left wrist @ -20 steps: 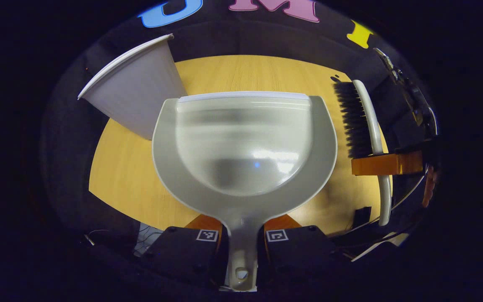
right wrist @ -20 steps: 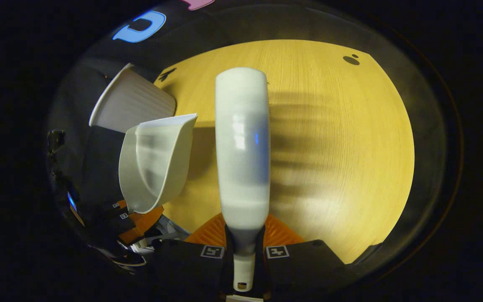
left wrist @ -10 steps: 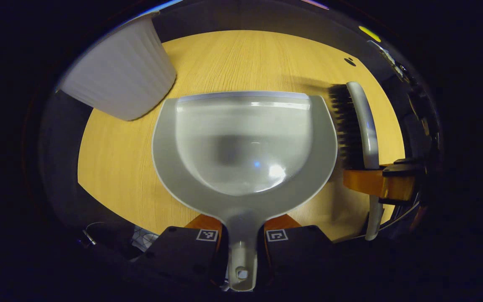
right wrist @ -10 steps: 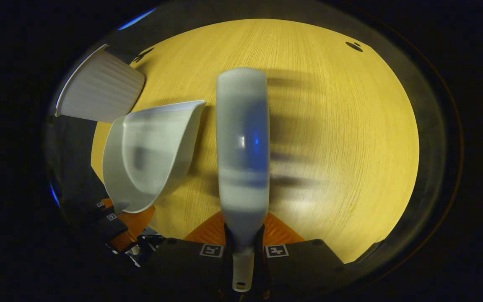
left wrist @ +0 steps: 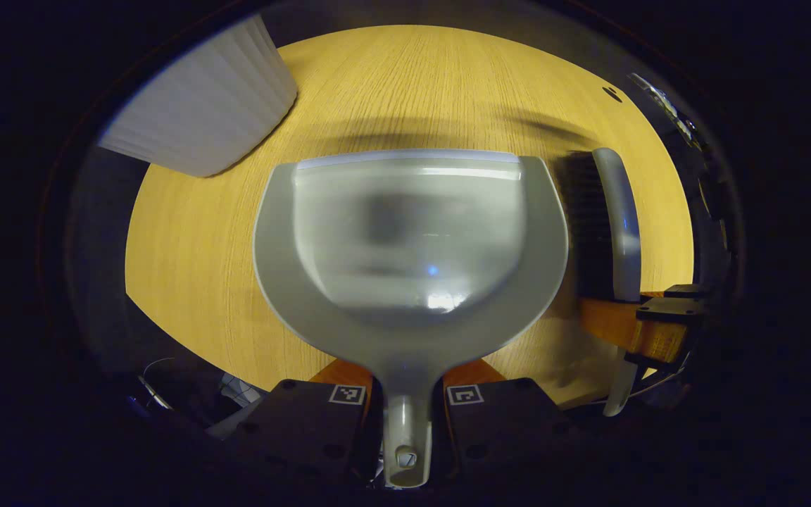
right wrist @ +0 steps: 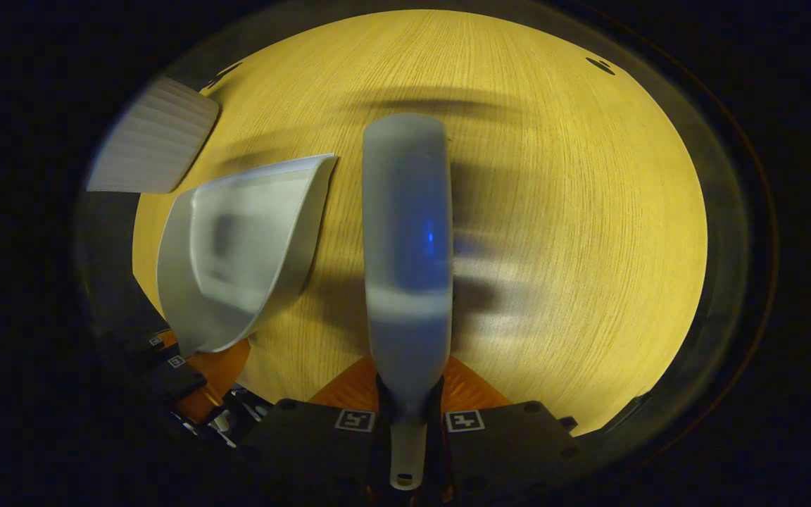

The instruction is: Pick up the small broom and dustpan from the desktop, sweep the trash into the dustpan with the broom, and then empty the trash into the garbage bin.

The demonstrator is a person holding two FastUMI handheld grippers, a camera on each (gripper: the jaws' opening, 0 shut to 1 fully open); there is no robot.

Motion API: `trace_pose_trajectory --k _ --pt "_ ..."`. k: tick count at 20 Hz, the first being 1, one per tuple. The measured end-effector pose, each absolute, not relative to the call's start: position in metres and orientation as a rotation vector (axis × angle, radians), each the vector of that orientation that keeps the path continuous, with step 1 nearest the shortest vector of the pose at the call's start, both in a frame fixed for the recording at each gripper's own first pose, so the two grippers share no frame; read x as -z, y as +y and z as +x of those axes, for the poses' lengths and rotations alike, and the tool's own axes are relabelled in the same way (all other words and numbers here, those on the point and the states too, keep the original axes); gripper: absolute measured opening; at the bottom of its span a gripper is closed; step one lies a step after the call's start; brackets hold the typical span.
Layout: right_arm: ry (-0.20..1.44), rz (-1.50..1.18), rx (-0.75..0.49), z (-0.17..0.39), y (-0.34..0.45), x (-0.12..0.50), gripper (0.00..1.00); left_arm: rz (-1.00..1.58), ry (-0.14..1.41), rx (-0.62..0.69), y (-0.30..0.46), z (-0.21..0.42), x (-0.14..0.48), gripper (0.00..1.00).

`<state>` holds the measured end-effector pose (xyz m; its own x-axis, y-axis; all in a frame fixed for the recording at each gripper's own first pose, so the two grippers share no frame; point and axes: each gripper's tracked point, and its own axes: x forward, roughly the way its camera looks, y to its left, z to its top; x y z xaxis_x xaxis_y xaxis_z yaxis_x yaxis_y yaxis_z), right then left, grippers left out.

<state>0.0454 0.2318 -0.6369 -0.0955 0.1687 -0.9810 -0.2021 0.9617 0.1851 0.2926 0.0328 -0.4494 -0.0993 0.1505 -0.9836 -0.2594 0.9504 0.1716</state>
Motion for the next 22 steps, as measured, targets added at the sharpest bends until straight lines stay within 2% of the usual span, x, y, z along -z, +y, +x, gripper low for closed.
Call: trace_pose_trajectory --k 5,6,9,10,12,13,15,19,20,22 --pt "1.647 -0.022 -0.303 0.046 0.231 0.634 0.28 -0.087 1.689 -0.343 0.032 0.288 0.450 0.28" --pt "1.647 -0.024 -0.303 0.044 0.230 0.633 0.34 -0.092 1.695 -0.337 0.031 0.288 0.449 0.28" --pt "1.645 -0.039 -0.308 0.044 0.228 0.629 0.33 -0.065 1.717 -0.330 0.030 0.286 0.449 0.30" --pt "1.644 -0.041 -0.316 0.043 0.229 0.627 0.51 -0.054 1.713 -0.325 0.030 0.287 0.450 0.31" --pt "1.641 -0.048 -0.322 0.043 0.229 0.626 0.86 -0.052 1.723 -0.308 0.023 0.286 0.449 0.61" --pt "1.640 -0.052 -0.318 0.043 0.228 0.625 0.92 -0.048 1.718 -0.316 0.026 0.288 0.449 0.88" --pt "1.626 -0.049 -0.312 0.044 0.228 0.622 0.96 -0.044 1.695 -0.323 0.026 0.290 0.446 0.88" --pt "1.593 -0.046 -0.320 0.046 0.230 0.614 0.96 -0.037 1.663 -0.305 0.022 0.292 0.436 0.88" --pt "1.585 -0.047 -0.322 0.046 0.229 0.612 0.94 -0.035 1.653 -0.304 0.022 0.293 0.433 0.88" --pt "1.567 -0.048 -0.323 0.045 0.227 0.605 0.96 -0.031 1.633 -0.300 0.020 0.292 0.428 0.88"
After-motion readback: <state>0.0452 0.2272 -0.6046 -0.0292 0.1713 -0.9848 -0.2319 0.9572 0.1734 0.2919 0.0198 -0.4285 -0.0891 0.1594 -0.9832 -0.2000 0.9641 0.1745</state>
